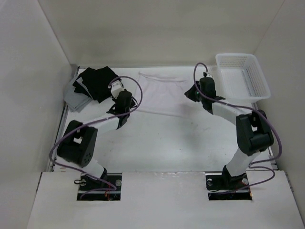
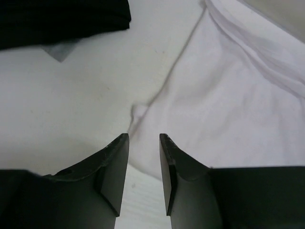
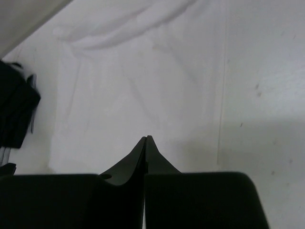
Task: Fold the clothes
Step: Fold the tank top
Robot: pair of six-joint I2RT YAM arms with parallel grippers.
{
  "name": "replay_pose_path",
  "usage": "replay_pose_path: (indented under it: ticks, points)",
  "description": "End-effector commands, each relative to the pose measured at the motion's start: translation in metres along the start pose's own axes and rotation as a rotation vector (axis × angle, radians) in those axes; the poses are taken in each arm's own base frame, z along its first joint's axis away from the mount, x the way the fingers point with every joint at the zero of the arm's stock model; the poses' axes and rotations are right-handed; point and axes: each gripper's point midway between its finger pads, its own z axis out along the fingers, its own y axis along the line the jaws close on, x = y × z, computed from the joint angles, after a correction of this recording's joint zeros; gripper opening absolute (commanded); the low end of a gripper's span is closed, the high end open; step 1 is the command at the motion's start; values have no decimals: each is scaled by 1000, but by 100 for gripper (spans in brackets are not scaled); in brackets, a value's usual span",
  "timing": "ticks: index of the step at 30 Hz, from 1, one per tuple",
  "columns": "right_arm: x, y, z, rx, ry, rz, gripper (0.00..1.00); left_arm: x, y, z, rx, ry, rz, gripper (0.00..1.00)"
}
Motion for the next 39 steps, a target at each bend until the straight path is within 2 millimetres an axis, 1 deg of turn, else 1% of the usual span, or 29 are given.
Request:
replay_pose_path:
  ticks: [1,2,4,6,9,12,15,18,21,24,25,28,30,32,34,39]
  points:
    - [6,44,-27,-161,-94,27,0,-16,-11,-30,123,-66,-187,31]
    - [19,44,-32,-171,-80,32,0,-6,-7,-34,144,-28,-208,32]
    - [37,44,-41,-180,-63,35,0,8,3,-35,171,33,-259,38]
    - [46,47,-48,-187,-56,30,1,18,8,-31,197,73,-312,40]
    - [57,47,-59,-192,-43,15,2,28,13,-19,236,128,-399,40]
    - [66,44,-74,-201,-38,3,4,31,13,-9,245,138,-423,37]
    - [83,37,-85,-199,-11,-14,5,30,10,-4,244,124,-423,37]
    - [99,25,-89,-180,14,-23,6,32,7,-1,255,121,-423,38]
    - [110,14,-91,-165,28,-25,6,38,9,3,244,133,-422,39]
    - [112,11,-91,-165,26,-24,8,43,13,9,223,142,-420,34]
    - [111,9,-91,-159,22,-21,10,45,13,12,218,145,-419,32]
    - [104,-1,-89,-122,-5,-4,24,47,16,17,199,143,-424,27]
    - [100,-11,-88,-87,-28,5,33,45,18,20,183,129,-429,26]
    - [97,-19,-85,-59,-41,15,38,44,18,21,179,121,-429,25]
    - [94,-32,-82,-21,-49,43,40,43,16,22,179,117,-429,21]
    - [95,-53,-73,27,-34,104,40,44,18,22,168,114,-428,12]
